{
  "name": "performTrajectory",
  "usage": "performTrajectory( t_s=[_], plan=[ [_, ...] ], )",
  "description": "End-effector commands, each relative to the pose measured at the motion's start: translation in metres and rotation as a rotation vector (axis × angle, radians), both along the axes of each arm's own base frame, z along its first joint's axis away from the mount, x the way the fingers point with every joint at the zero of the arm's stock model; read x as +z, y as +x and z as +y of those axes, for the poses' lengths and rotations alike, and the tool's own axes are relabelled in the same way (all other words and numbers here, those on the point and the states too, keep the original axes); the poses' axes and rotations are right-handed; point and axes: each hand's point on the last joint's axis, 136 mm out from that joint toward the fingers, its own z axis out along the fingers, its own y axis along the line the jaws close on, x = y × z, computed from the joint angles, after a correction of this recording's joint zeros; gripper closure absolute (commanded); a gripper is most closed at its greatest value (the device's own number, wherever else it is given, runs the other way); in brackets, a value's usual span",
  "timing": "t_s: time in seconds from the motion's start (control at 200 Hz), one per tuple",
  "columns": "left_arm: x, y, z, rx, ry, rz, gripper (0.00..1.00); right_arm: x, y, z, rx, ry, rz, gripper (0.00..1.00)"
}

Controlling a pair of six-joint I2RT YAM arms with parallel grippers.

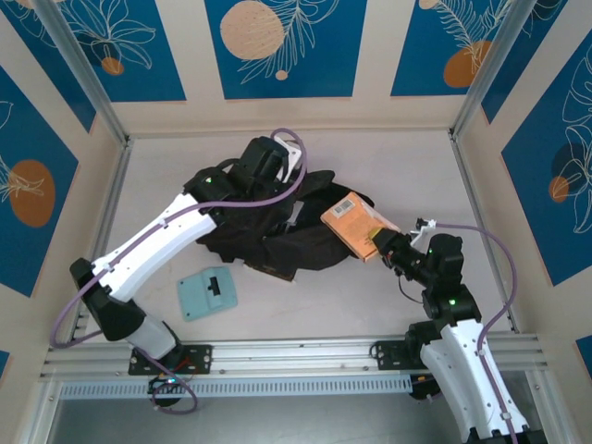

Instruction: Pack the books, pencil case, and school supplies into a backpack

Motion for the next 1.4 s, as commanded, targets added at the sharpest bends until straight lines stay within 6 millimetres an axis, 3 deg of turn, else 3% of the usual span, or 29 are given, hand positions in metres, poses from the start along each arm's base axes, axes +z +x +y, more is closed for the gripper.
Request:
performTrajectory(
  t_s=[0.0, 0.23, 0.335, 0.44, 0.625, 0.805, 0.92, 1.22, 1.32, 1.39],
  plan=[
    [0.026, 0.003, -0.008, -0.001, -0.128, -0.059, 1.00, 0.011, 0.004, 0.001, 0.000, 0.011, -0.034, 1.00],
    [0.014, -0.009, -0.031, -0.083, -0.199, 0.049, 1.00, 0.025, 0.016, 0.026, 0.112, 0.077, -0.008, 1.00],
    [0.005, -0.011, -0.034, -0.101, -0.192, 0.093, 0.58, 0.031, 0.020, 0.032, 0.124, 0.094, -0.011, 1.00],
    [-0.001, -0.009, -0.031, -0.086, -0.180, 0.133, 0.39, 0.034, 0.023, 0.032, 0.108, 0.103, -0.024, 1.00],
    [-0.013, 0.003, -0.026, -0.070, -0.173, 0.225, 0.31, 0.040, 0.026, 0.034, 0.111, 0.132, -0.035, 1.00],
    [-0.009, -0.012, -0.057, -0.201, -0.233, 0.325, 0.20, 0.044, 0.024, 0.036, 0.118, 0.138, -0.044, 1.00],
    [-0.012, -0.020, -0.072, -0.244, -0.208, 0.340, 0.19, 0.045, 0.023, 0.036, 0.120, 0.133, -0.050, 1.00],
    [-0.052, -0.033, -0.101, -0.244, -0.072, 0.398, 0.19, 0.044, 0.022, 0.038, 0.128, 0.127, -0.047, 1.00],
    [-0.067, -0.033, -0.104, -0.235, -0.037, 0.415, 0.25, 0.044, 0.021, 0.039, 0.131, 0.123, -0.044, 1.00],
    [-0.076, -0.029, -0.100, -0.213, 0.000, 0.413, 0.39, 0.046, 0.020, 0.038, 0.132, 0.117, -0.051, 1.00]
  ],
)
